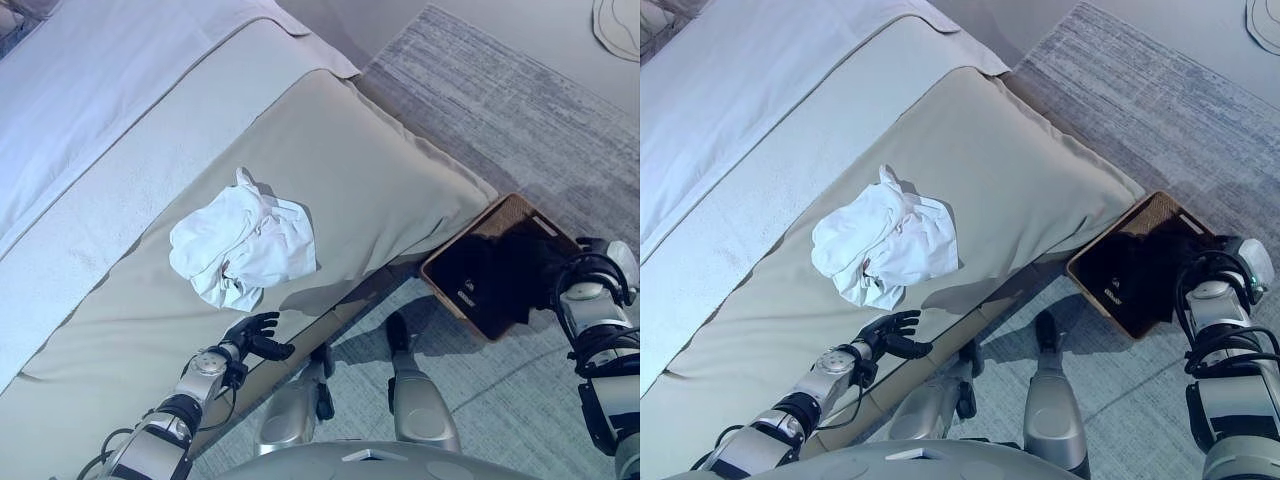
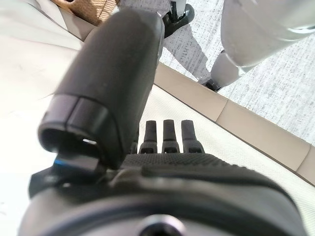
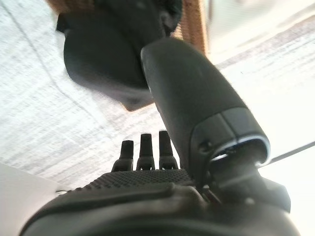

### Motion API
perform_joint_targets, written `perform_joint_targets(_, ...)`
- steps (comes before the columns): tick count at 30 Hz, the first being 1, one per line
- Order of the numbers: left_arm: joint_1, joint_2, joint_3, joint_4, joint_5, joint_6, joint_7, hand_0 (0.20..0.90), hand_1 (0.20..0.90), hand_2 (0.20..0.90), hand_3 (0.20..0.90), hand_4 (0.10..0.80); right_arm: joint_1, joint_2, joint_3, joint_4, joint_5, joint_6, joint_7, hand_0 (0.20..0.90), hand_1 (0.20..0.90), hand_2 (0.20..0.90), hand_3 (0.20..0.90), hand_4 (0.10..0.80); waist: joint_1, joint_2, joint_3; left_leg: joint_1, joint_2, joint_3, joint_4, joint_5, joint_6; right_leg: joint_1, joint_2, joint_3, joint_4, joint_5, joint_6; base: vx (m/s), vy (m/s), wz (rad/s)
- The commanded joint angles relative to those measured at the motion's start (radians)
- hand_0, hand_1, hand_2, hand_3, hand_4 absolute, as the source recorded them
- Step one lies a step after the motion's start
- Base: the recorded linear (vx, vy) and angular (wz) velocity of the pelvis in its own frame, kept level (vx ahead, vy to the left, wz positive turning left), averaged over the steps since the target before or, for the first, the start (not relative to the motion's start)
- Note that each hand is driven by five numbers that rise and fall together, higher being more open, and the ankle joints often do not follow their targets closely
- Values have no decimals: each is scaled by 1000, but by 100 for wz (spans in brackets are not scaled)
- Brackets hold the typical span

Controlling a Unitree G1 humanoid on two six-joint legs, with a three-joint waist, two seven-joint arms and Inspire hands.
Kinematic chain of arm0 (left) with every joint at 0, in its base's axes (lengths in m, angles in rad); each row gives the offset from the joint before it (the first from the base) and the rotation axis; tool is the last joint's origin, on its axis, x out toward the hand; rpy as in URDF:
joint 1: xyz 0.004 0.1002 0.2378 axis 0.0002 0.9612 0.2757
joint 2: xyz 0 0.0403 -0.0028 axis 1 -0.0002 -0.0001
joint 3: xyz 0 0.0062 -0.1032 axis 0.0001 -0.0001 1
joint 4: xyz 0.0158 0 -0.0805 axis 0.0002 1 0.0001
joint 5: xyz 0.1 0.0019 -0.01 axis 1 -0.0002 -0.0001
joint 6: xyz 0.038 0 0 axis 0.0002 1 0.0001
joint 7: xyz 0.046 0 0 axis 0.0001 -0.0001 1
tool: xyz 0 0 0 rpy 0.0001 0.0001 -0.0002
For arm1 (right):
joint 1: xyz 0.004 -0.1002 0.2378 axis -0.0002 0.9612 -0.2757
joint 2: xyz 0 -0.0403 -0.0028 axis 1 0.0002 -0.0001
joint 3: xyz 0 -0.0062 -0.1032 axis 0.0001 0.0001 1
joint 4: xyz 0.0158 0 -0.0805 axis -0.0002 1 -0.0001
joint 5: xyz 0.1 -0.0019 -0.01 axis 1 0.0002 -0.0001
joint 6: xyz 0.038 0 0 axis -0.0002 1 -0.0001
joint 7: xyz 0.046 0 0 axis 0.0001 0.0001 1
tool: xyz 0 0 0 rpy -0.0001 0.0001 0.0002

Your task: Pick up the clothes from the bed and place them into the basket

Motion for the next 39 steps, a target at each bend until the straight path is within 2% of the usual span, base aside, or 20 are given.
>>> perform_joint_targets(1, 5, 64, -29, 25, -18, -21, -4, 900, 900, 900, 900, 800, -55, -111, -7, -49, -6, -58, -81, 900, 900, 900, 900, 800, -7, -68, -37, 15, -44, -6, 1, -74, -7, -11, -16, -40, 58, -51, -6, 0, 0, 0)
perform_joint_targets(10, 24, 46, -3, 29, -47, -28, -2, 900, 900, 900, 900, 800, -4, -69, -49, -225, 19, -78, -119, 900, 900, 900, 900, 800, -14, -96, -52, 30, -43, 8, 1, -86, -9, -2, -13, -38, 47, -47, -3, 19, 36, -1)
perform_joint_targets(16, 57, 23, 23, 38, -68, -34, 14, 900, 900, 900, 900, 800, 51, -17, -64, -424, -70, -147, -86, 900, 900, 900, 900, 800, -10, -119, -58, 47, -49, -2, 1, -96, 0, 17, -17, -36, 48, -49, -2, 69, 106, 2)
perform_joint_targets(20, 88, 5, 73, 60, -84, -38, 32, 900, 900, 900, 900, 800, 90, 47, -18, -664, -198, -173, 27, 900, 900, 900, 900, 800, 8, -152, -66, 61, -65, -21, 7, -107, 15, 34, -23, -43, 63, -60, -4, 104, 155, 3)
perform_joint_targets(23, 101, -3, 96, 73, -101, -37, 38, 900, 900, 900, 900, 800, 94, 64, 30, -723, -276, -201, 125, 900, 900, 900, 900, 800, 32, -169, -75, 64, -74, -44, 10, -108, 24, 46, -29, -56, 70, -67, -2, 113, 177, 18)
perform_joint_targets(27, 112, -8, 103, 91, -111, -47, 40, 900, 900, 900, 900, 800, 39, 71, 109, -706, -319, -224, 199, 900, 900, 900, 900, 800, 99, -197, -69, 51, -95, -105, 41, -117, 42, 62, -43, -95, 93, -80, -4, 92, 160, 36)
perform_joint_targets(31, 107, -4, 82, 105, -123, -56, 41, 900, 900, 900, 900, 800, -81, 82, 198, -617, -333, -203, 201, 900, 900, 900, 900, 800, 193, -214, -26, -6, -126, -171, 117, -133, 64, 58, -69, -159, 143, -99, -9, 55, 162, 59)
perform_joint_targets(35, 83, 40, 72, 112, -158, -29, 49, 900, 900, 900, 900, 800, -235, 106, 292, -514, -329, -165, 193, 900, 900, 900, 900, 800, 284, -237, 31, -71, -148, -224, 184, -142, 88, 43, -87, -221, 203, -114, -5, 74, 93, 68)
perform_joint_targets(39, 58, 87, 76, 108, -177, -19, 48, 900, 900, 900, 900, 800, -383, 123, 373, -406, -344, -131, 185, 900, 900, 900, 900, 800, 355, -249, 75, -125, -161, -274, 216, -139, 101, 14, -99, -257, 275, -119, -7, 48, 52, 56)
